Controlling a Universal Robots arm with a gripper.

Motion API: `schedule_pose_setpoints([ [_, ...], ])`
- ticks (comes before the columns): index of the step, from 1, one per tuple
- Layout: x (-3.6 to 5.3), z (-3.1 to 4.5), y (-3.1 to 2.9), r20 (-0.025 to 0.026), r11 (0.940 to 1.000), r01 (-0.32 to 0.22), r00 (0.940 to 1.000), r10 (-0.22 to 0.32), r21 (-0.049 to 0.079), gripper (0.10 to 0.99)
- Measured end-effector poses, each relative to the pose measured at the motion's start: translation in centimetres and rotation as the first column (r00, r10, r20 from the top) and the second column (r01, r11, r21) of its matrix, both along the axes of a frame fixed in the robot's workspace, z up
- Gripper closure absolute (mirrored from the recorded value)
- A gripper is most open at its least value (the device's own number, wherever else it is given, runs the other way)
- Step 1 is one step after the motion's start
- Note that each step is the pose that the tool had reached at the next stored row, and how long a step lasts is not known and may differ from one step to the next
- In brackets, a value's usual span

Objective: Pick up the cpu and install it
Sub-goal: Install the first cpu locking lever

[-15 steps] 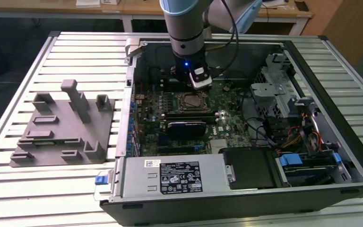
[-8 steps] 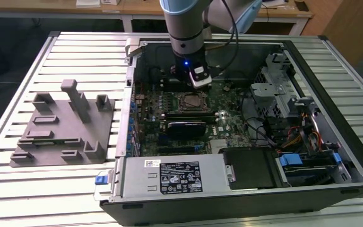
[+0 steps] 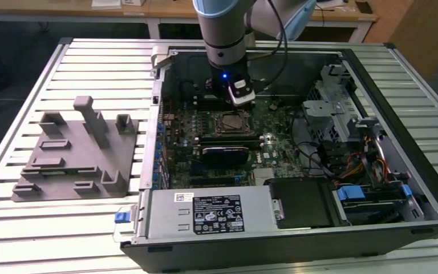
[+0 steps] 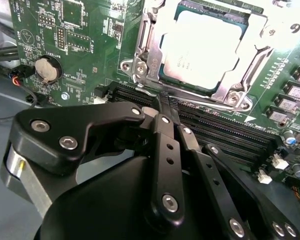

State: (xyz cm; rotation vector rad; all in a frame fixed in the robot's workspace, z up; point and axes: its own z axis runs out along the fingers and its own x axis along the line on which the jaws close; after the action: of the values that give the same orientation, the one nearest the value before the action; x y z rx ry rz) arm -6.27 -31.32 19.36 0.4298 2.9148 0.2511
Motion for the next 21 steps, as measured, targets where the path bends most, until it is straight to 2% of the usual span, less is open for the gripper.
schedule_pose_setpoints([
  [11,0.04,-0.24,-0.01,0.0,1.0,0.0,1.0,0.0,-0.004,0.98],
  [21,0.05,0.68,0.0,-0.0007,1.0,0.001,1.0,-0.001,-0.003,0.98],
])
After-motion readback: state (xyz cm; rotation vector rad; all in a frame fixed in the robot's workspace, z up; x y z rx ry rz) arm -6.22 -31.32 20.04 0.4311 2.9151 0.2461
